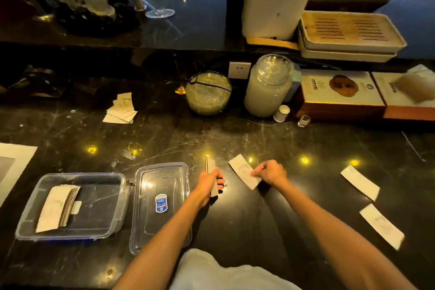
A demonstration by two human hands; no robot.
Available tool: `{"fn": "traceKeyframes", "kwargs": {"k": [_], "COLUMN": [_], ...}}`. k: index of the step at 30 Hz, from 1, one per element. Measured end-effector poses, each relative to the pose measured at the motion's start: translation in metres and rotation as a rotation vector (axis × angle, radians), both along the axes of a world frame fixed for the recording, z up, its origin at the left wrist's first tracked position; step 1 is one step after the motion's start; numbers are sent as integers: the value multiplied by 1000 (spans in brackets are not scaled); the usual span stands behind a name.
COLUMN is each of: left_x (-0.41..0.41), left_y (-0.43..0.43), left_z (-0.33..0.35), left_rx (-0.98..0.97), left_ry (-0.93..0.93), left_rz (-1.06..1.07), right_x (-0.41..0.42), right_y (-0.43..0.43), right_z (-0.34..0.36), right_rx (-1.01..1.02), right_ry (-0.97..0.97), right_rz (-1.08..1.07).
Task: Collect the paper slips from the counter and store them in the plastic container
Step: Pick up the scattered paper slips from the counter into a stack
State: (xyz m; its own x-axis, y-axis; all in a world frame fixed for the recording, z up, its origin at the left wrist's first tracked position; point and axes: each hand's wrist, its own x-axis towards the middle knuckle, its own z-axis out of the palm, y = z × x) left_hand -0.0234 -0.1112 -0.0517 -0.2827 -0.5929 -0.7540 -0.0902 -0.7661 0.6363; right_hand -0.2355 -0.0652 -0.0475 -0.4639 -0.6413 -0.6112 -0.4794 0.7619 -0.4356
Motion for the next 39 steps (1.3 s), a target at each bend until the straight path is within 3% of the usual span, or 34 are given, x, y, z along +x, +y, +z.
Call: {"fn": "traceKeyframes", "kwargs": {"k": [4,9,12,15,19,22,26,32,36,39], "left_x": [-16,-46,-65,-87,-107,-127,-160,-208,-240,-261], "left_y": [20,52,71,89,107,117,133,165,185,195], "left_z": [3,-2,-3,1,1,3,4,-1,0,-5], "left_rx": [-92,-73,-70,-15,47,23,-16,-41,-49,-94], "left_ry": [-21,77,54,42,35,3,-55,-157,-169,-171], "left_rz": [-120,-234,-298,-271,-235,-205,-171,-173,-190,-209], "right_x": [28,37,22,-21,-106,-170,-222,-248,-243,-220], "right_y": [42,85,110,146,215,265,294,270,251,240], "right_z": [4,7,10,15,21,16,6,1,3,0], "right_rx": [-134,-71,-111,-172,-3,100,152,124,42,-147], "right_ry": [-449,-601,-498,-258,163,370,432,433,254,-209], "right_rz": [-398,-426,-360,-353,-359,-328,-278,-124,-118,-380]}}
